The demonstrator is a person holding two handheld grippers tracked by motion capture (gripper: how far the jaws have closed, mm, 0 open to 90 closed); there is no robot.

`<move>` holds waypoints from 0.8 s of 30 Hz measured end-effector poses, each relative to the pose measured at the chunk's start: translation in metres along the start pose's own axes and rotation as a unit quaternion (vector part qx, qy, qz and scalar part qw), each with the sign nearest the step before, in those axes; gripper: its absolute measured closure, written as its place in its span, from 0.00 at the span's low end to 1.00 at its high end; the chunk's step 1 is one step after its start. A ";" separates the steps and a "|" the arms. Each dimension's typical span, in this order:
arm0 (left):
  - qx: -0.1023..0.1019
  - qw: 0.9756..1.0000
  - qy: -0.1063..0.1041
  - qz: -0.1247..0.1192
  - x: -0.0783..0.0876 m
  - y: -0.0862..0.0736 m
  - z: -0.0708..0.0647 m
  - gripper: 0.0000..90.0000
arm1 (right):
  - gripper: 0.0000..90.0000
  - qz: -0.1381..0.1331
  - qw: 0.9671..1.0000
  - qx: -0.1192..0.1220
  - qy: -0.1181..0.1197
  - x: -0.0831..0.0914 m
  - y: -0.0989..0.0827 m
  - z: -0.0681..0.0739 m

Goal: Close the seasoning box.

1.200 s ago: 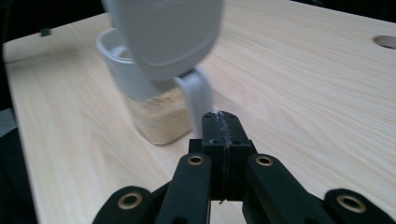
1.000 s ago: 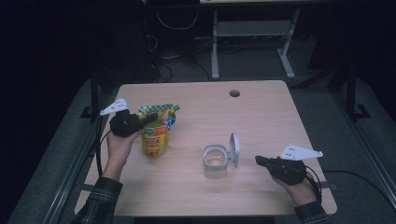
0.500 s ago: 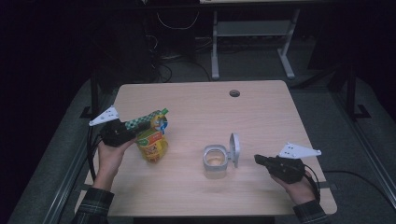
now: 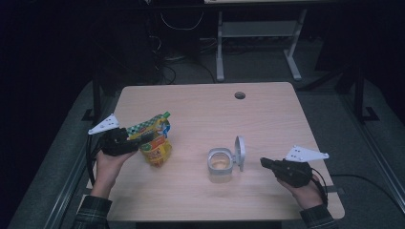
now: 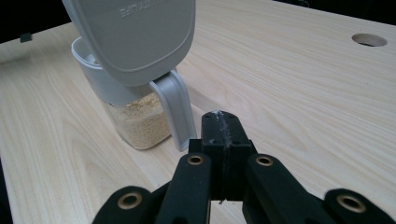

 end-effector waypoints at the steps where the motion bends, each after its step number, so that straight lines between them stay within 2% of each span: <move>1: -0.001 1.000 0.004 0.004 0.002 0.000 -0.001 0.46 | 0.99 -0.001 1.000 0.001 -0.001 0.000 0.000 0.000; 4: -0.011 0.999 0.030 0.015 0.009 -0.003 -0.003 0.36 | 0.98 0.000 1.000 0.000 0.002 -0.001 0.001 0.000; 6: -0.013 0.999 0.028 0.022 0.013 -0.006 -0.004 0.30 | 0.98 0.001 1.000 -0.001 0.002 -0.001 0.002 0.001; 11: -0.012 0.999 0.024 0.034 0.023 -0.014 -0.010 0.25 | 0.99 0.001 1.000 -0.004 0.003 0.000 0.003 0.000; 15: -0.009 0.998 0.031 0.046 0.031 -0.023 -0.016 0.22 | 1.00 0.002 1.000 -0.002 0.002 0.000 0.007 0.001; 21: -0.014 0.997 0.030 0.066 0.039 -0.038 -0.034 0.20 | 1.00 0.002 1.000 0.007 0.017 -0.003 0.016 0.007; 24: -0.005 0.998 0.030 0.060 0.041 -0.046 -0.043 0.20 | 1.00 -0.003 0.999 0.009 0.031 -0.006 0.024 0.011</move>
Point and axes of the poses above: each handheld gripper's, and its own axes: x roughly backward along the jaws, y roughly out of its top, z roughly to its left, the point moved 2 cm from there along -x, roughly forward along the jaws, and after that the axes turned 15 degrees about -x, right-handed, at the moved point
